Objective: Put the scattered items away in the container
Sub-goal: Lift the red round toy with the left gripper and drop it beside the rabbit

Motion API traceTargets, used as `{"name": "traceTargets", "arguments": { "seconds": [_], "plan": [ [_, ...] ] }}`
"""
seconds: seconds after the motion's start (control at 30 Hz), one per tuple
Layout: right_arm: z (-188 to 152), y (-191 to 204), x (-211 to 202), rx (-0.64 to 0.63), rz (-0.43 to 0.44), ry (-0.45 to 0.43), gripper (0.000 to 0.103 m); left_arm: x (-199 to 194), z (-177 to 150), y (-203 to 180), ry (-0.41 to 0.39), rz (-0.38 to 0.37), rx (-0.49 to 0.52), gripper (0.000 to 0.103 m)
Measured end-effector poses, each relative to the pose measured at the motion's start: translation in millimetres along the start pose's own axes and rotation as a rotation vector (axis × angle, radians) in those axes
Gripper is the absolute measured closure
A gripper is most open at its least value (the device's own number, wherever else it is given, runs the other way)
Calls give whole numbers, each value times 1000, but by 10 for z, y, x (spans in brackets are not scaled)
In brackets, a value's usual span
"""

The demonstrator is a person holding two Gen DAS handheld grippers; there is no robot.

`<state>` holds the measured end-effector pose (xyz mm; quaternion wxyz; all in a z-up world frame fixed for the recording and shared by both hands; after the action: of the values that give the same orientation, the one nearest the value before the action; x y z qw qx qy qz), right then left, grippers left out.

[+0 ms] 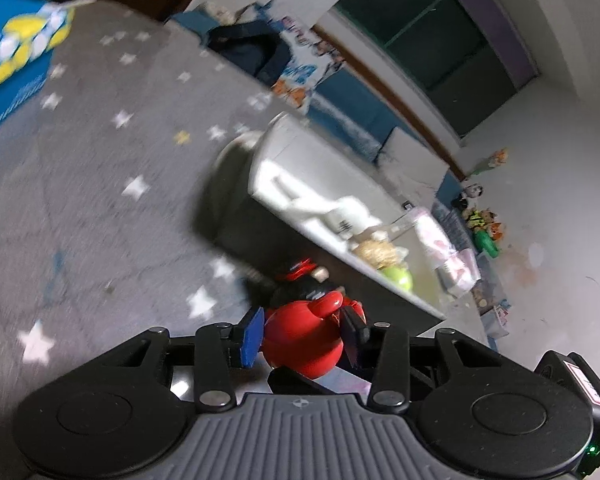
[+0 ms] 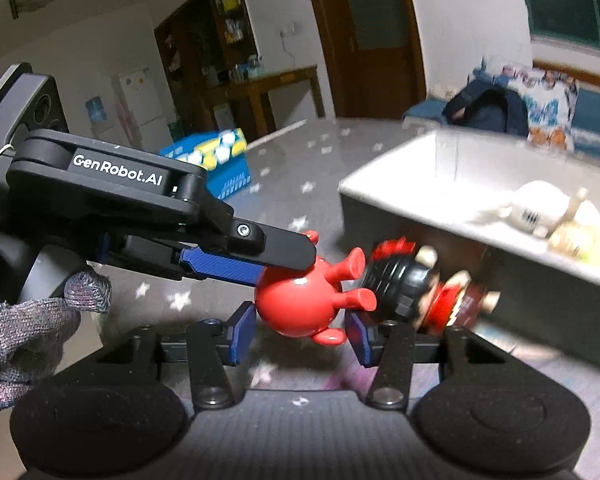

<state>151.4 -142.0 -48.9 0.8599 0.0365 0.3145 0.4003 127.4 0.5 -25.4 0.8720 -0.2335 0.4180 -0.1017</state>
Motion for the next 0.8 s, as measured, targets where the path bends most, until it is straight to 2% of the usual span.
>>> {"name": "traceTargets", "arguments": {
  "seconds": [0.23, 0.37, 0.57, 0.8],
  "plan": [
    [421, -289, -271, -22, -65, -66, 54, 109, 367, -496, -42, -53, 60, 58],
    [605, -567, -327, -10, -102, -71, 54, 351, 555, -713, -25, -75, 67, 58],
    [724, -999, -257, 31, -130, -31, 54, 783, 742, -854, 36, -79, 61, 58],
    [667, -1387, 6, 78, -141, 58, 55, 1258, 817, -785, 115, -50, 31, 58]
  ]
}}
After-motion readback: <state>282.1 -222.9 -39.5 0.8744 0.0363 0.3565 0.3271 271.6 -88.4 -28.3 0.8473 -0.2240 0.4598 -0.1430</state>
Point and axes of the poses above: each gripper's, at about its wrist camera, not at the fingertips, and x roughly the way its jaws point, y to its left, z to its top, the point moved 10 cm from there along x, roughly the way its jaws point, and after that the axes turned 12 degrees about z, right-handed, at the moved point
